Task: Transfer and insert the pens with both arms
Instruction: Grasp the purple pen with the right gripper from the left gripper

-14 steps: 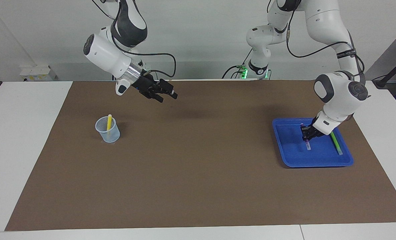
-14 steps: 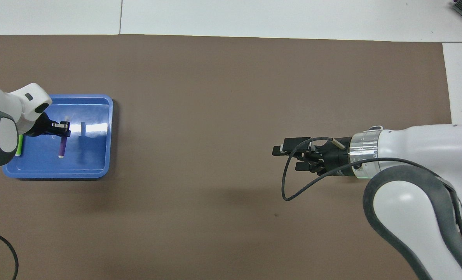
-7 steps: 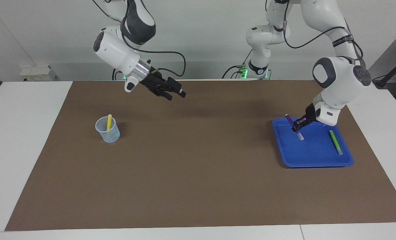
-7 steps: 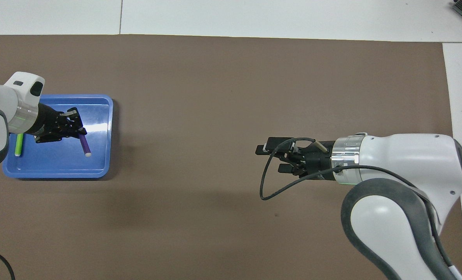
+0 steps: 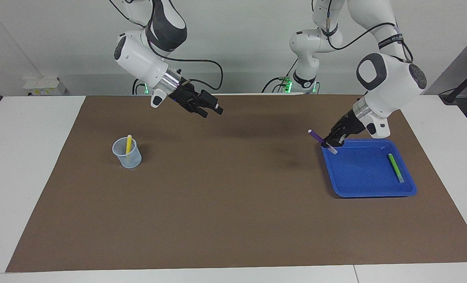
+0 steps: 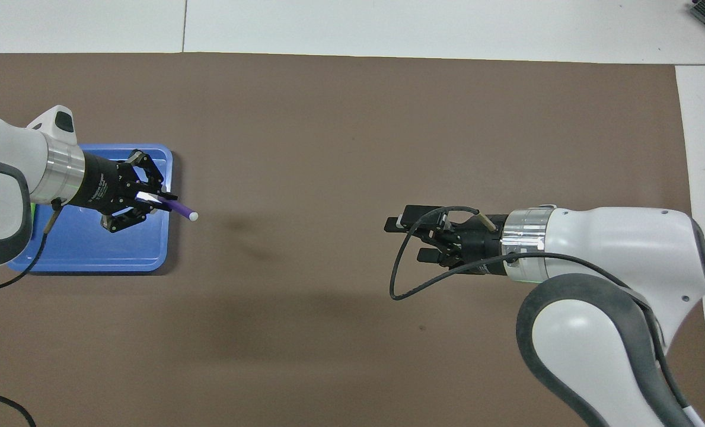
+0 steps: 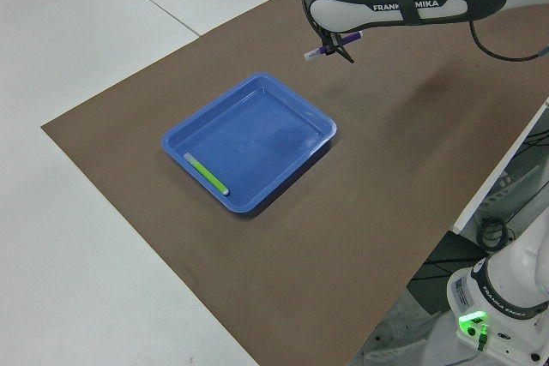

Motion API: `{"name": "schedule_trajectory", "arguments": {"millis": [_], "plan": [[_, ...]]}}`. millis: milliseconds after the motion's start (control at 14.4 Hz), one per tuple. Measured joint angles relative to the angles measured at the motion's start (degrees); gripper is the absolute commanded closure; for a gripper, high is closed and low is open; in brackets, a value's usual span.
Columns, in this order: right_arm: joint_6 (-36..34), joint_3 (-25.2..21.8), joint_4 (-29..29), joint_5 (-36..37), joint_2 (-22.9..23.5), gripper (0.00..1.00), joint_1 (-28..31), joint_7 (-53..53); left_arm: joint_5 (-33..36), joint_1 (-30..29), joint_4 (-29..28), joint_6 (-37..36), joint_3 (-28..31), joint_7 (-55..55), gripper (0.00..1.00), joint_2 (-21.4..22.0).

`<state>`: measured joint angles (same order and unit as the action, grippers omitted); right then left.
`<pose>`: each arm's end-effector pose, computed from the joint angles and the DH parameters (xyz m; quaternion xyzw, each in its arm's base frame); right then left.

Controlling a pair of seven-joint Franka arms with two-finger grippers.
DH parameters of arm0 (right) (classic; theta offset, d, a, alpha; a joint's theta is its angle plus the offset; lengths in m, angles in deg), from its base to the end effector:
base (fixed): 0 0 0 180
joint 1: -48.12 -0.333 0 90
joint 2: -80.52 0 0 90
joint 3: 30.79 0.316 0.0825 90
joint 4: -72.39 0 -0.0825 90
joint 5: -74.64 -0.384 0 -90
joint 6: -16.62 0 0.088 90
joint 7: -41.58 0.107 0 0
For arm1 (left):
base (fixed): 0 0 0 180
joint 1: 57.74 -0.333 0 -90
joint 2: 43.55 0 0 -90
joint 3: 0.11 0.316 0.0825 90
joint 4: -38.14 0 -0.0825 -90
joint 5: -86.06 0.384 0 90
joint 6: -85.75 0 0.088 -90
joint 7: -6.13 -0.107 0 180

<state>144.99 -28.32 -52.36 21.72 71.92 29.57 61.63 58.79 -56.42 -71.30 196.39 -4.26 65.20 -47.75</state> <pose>0.4853 0.2123 0.4869 -0.8933 0.2302 0.0412 0.3838 0.5701 -0.0856 0.4596 0.8265 0.5171 -0.1396 0.1732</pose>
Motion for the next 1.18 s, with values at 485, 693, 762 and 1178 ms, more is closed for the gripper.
{"name": "schedule_trajectory", "arguments": {"millis": [485, 693, 762, 1178], "plan": [[11.56, 0.15, -0.38, -0.01, 0.05, 0.00, -10.99, 9.62, -6.87, 7.43, -2.99, 1.09, -0.16, 17.85, 1.00, 3.37], [18.15, 0.17, -0.41, -0.01, 0.53, 0.11, -14.76, 10.32, -8.54, 9.36, -4.56, 1.16, -0.21, 17.98, 1.00, 4.47], [18.89, 0.18, -0.36, -0.01, 0.75, 0.14, -15.09, 10.32, -9.31, 10.26, -4.85, 1.18, -0.21, 18.14, 1.00, 4.73], [28.24, 0.25, 3.38, -0.01, 7.82, 0.15, -20.33, 11.27, -12.45, 13.48, -8.05, 1.35, -0.27, 18.45, 1.00, 7.45]]}}
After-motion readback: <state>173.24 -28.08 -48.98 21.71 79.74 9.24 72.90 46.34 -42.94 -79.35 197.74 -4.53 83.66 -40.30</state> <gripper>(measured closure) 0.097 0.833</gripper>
